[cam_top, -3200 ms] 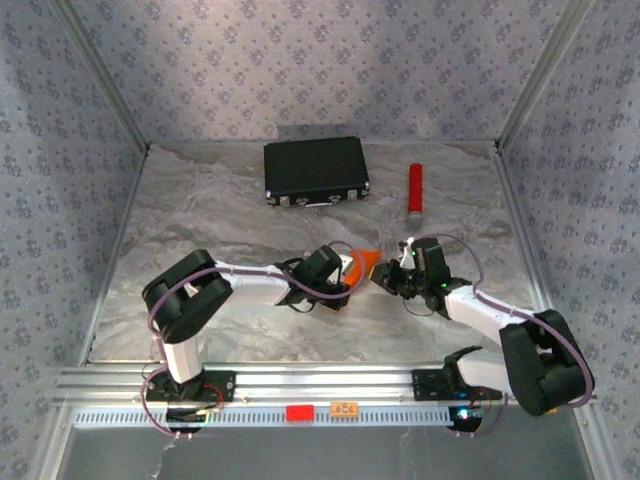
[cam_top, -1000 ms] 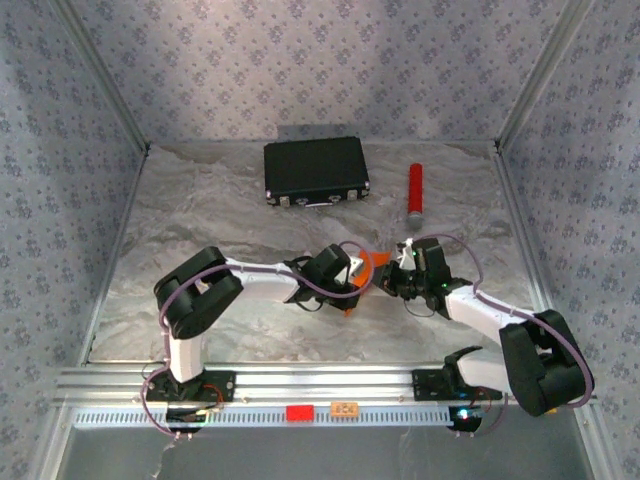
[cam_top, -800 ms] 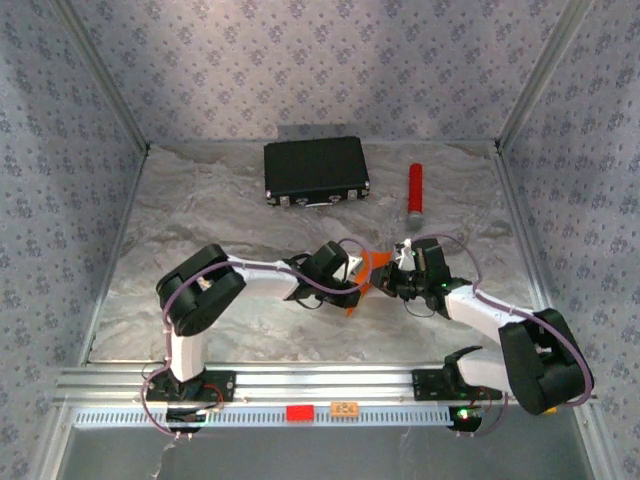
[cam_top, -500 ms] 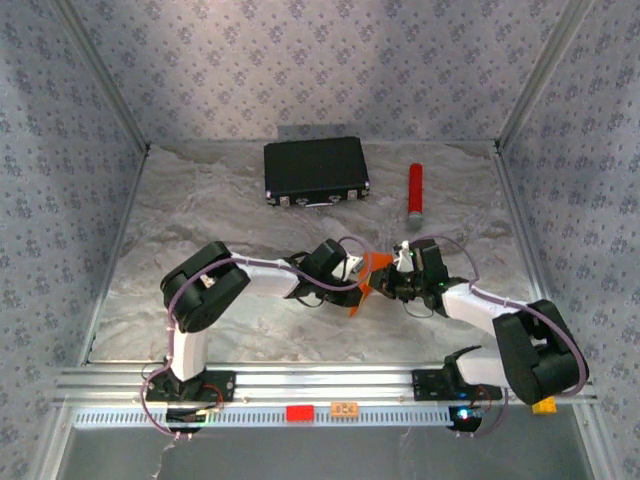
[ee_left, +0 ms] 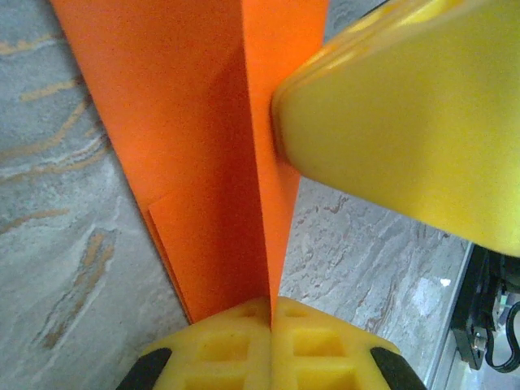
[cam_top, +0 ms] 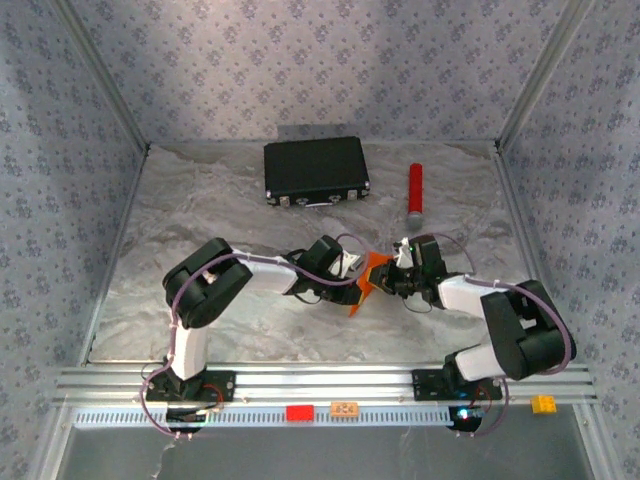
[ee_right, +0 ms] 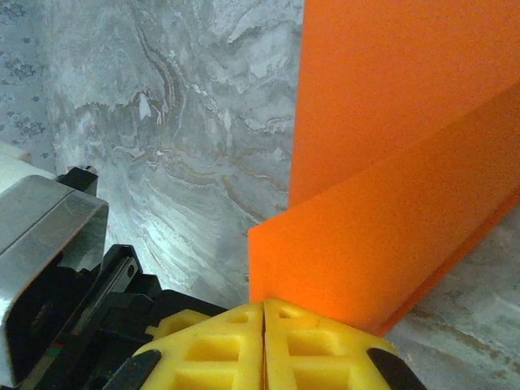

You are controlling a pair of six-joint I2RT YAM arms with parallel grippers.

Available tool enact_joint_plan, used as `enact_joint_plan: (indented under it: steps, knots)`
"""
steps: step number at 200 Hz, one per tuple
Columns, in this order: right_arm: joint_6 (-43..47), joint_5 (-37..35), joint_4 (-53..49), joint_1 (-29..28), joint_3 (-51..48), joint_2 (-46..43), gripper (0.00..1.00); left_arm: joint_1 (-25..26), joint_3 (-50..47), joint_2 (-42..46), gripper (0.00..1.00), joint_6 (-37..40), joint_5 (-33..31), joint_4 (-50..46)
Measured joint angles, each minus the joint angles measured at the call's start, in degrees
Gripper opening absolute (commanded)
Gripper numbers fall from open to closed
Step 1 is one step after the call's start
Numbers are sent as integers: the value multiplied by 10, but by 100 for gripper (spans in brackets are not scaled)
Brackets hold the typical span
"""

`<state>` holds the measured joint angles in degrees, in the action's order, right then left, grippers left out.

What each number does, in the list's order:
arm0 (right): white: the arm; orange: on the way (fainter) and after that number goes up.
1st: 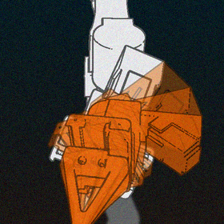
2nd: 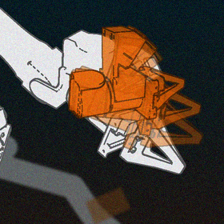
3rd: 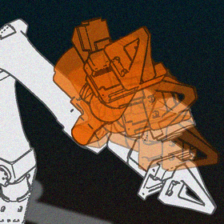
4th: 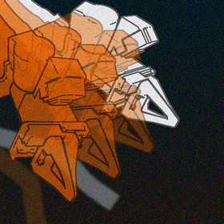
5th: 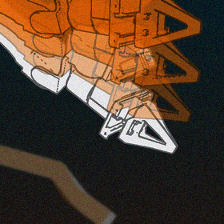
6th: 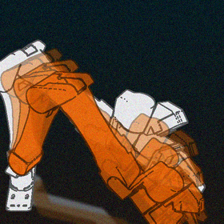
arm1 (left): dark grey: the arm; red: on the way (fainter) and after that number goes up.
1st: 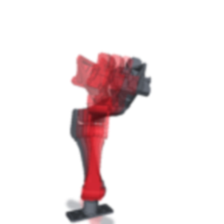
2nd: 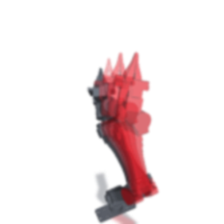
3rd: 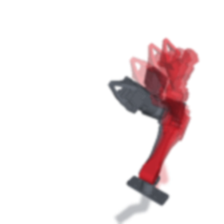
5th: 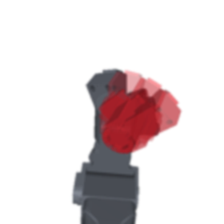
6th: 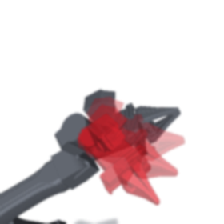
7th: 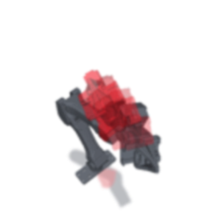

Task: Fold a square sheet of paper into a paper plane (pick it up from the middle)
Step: Fold the wing for the fifth time at the center of the table.

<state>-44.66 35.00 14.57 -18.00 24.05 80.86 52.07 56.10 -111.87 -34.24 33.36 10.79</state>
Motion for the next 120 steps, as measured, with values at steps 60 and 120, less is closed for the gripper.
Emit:
enact_joint_plan:
  steps: [60,120]
  knots:
    - [7,6,12,12,6,24,10,-10,3,-9,0,-14,29,5]
    - [8,18,24,17,14,49,10,-12,5,-12,0,-19,35,5]
